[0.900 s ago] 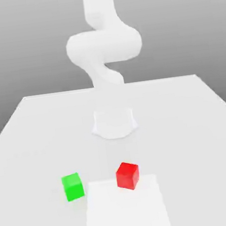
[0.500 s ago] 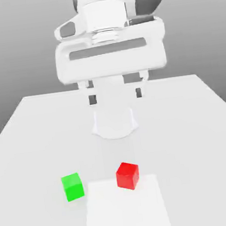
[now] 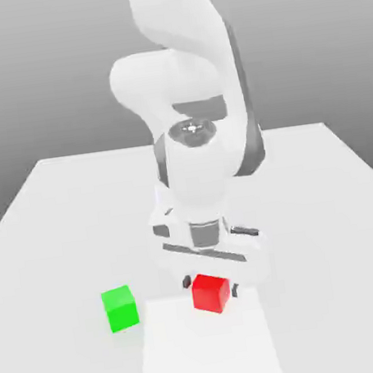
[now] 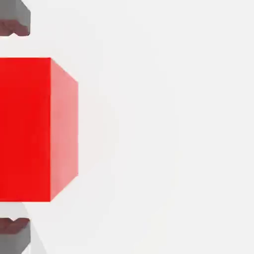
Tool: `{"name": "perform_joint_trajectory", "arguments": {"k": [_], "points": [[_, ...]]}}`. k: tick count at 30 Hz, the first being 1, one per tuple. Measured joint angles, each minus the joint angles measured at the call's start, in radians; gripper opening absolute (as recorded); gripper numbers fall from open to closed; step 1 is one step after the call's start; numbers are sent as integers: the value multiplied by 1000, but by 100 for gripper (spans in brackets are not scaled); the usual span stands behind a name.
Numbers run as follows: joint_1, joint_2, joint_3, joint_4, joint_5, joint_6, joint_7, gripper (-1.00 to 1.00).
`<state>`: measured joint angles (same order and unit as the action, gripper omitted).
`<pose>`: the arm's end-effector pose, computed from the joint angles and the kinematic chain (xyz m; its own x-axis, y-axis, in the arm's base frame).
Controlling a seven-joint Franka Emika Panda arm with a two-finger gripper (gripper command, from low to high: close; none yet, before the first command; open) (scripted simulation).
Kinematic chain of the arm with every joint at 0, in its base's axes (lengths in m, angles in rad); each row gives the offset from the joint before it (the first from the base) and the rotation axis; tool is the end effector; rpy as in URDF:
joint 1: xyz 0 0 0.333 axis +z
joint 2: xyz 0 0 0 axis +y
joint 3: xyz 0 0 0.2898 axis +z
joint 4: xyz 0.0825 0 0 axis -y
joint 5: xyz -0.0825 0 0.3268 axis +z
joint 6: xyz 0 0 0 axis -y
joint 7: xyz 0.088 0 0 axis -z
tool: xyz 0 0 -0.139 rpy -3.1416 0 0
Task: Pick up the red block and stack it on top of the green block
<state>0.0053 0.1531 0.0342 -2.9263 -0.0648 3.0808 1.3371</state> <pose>0.3159 0.0185 0.1470 0.3311 -0.9436 -0.0007 -0.9436 -0.3311 -0.0019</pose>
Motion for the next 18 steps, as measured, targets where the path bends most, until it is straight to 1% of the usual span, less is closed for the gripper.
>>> {"name": "perform_joint_trajectory", "arguments": {"k": [4, 9, 12, 14, 18], "points": [[4, 7, -5, 1, -4, 7, 4, -100], [-9, -146, 27, -19, 68, -126, -50, -100], [2, -251, 23, -35, 86, -216, -60, -100], [-19, -288, -4, -32, 77, -256, -104, -100], [-90, -320, -93, -6, 38, -314, -243, -100]]}}
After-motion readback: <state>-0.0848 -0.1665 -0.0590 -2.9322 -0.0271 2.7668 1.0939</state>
